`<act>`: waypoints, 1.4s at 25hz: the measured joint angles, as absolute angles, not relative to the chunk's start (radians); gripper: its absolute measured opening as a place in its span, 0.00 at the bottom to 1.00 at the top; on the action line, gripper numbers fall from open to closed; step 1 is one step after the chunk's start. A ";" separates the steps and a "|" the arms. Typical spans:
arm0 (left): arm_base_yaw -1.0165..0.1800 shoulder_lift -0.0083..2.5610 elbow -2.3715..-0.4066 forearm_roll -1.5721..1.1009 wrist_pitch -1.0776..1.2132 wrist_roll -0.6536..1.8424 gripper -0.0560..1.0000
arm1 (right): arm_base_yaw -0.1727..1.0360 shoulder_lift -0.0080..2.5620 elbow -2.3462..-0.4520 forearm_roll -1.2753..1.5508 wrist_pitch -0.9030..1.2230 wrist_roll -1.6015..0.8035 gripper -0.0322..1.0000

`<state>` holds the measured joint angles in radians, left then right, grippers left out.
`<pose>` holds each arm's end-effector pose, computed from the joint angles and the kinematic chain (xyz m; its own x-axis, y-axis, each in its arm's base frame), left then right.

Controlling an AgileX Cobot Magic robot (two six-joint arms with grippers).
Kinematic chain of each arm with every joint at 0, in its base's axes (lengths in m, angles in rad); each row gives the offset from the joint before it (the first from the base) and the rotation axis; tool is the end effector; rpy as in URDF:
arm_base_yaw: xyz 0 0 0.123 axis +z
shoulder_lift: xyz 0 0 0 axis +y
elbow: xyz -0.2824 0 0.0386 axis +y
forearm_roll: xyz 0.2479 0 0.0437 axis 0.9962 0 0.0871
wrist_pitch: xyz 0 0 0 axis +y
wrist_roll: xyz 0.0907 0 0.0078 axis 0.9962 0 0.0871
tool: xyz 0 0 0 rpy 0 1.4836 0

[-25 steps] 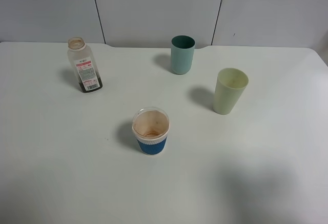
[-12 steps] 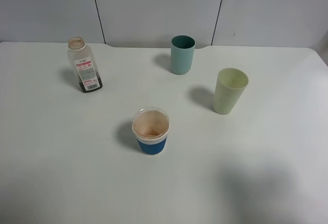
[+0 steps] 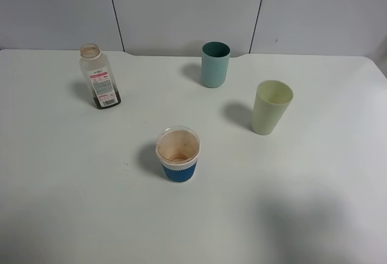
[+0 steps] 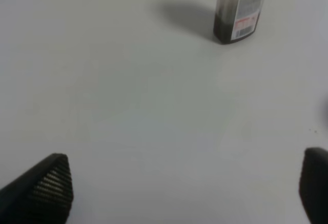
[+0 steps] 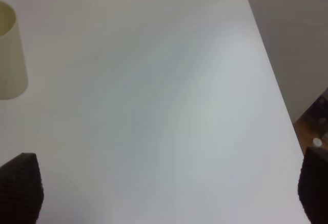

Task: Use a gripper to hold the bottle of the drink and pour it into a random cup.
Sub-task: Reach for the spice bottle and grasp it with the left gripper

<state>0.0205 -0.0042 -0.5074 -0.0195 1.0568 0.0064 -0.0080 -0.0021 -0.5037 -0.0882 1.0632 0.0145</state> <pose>-0.0062 -0.0017 0.2795 -0.4420 -0.0123 -0.8969 -0.0067 0.9999 -0.0104 -0.0059 -0.0070 0.2782 -0.4536 -0.0247 -0.8909 0.0638 0.9962 -0.0601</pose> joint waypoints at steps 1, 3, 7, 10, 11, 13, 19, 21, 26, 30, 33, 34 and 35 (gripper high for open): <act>0.020 -0.004 -0.507 -0.020 1.057 0.006 0.85 | -0.008 -0.002 -0.504 -0.088 1.063 0.014 0.99; 0.020 -0.004 -0.507 -0.020 1.057 0.006 0.85 | -0.008 -0.002 -0.504 -0.088 1.063 0.014 0.99; 0.020 0.000 -0.507 -0.020 1.057 0.006 0.85 | -0.008 -0.002 -0.504 -0.088 1.063 0.014 0.99; 0.020 0.008 -0.507 -0.020 1.056 0.006 0.85 | -0.008 -0.002 -0.504 -0.088 1.063 0.014 0.99; 0.020 0.008 -0.507 -0.020 1.056 0.006 0.85 | -0.008 -0.002 -0.504 -0.088 1.063 0.014 0.99; 0.020 0.008 -0.507 -0.020 1.056 0.006 0.85 | -0.008 -0.002 -0.504 -0.088 1.063 0.014 0.99; 0.020 0.008 -0.507 -0.020 1.056 0.006 0.85 | -0.008 -0.002 -0.504 -0.088 1.063 0.014 0.99; 0.020 0.008 -0.507 -0.020 1.056 0.006 0.85 | -0.008 -0.002 -0.504 -0.088 1.063 0.014 0.99; 0.020 0.010 -0.509 -0.019 1.050 0.006 0.85 | -0.008 -0.002 -0.504 -0.088 1.063 0.014 0.99; 0.020 0.081 -0.570 -0.011 1.013 0.006 0.85 | -0.008 -0.002 -0.504 -0.088 1.063 0.014 0.99; 0.020 0.183 -0.629 0.018 1.004 0.006 0.85 | -0.008 -0.002 -0.504 -0.088 1.063 0.014 0.99; 0.020 0.222 -0.646 0.032 1.001 0.006 0.85 | -0.008 -0.002 -0.504 -0.088 1.063 0.014 0.99; 0.020 0.261 -0.661 0.044 0.999 0.006 0.85 | -0.008 -0.002 -0.504 -0.088 1.063 0.014 0.99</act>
